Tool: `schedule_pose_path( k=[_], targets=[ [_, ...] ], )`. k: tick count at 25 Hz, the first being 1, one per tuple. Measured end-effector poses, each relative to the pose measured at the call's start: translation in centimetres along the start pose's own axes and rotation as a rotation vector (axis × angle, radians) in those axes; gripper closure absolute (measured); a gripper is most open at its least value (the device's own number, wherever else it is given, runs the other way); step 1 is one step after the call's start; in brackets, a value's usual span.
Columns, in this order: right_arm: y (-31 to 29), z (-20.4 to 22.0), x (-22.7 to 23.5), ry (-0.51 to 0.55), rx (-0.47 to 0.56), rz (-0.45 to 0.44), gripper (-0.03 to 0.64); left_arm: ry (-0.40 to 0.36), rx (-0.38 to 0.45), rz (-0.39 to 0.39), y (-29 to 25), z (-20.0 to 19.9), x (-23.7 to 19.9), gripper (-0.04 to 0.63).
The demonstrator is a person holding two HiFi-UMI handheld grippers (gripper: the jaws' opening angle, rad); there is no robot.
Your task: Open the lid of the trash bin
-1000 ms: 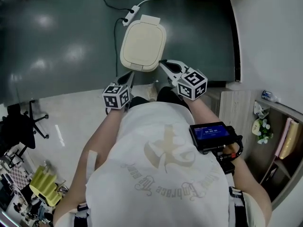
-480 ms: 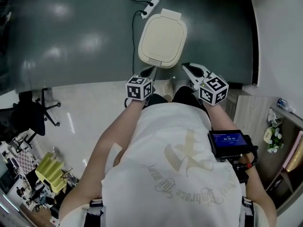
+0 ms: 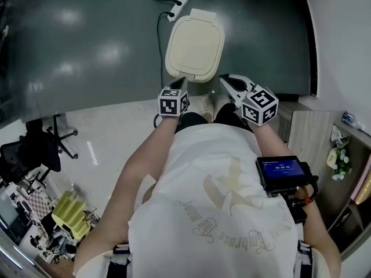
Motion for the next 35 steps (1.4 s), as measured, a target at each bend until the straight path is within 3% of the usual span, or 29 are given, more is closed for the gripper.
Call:
schedule_pose_path(
  k=[8,35],
  targets=[
    [0.2,-0.5,0.3,-0.007,0.014,0.027,0.612,-0.021,-0.087,0.004,-0.9,0.0,0.0,0.583],
    [1.0,0.6,1.4,-0.026,0.01,0.064,0.612,-0.078,-0.087,0.026,-2.0,0.3,1.3,0.581]
  ],
)
Point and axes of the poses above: the fingertips, and each gripper's own axes: y backward along the fingers, x to its right, z out of its underside, the point moved 10 cm from there along y, backward along the fingers, and after that the axes turned 11 degrees about -y, right-handed, at the moved point
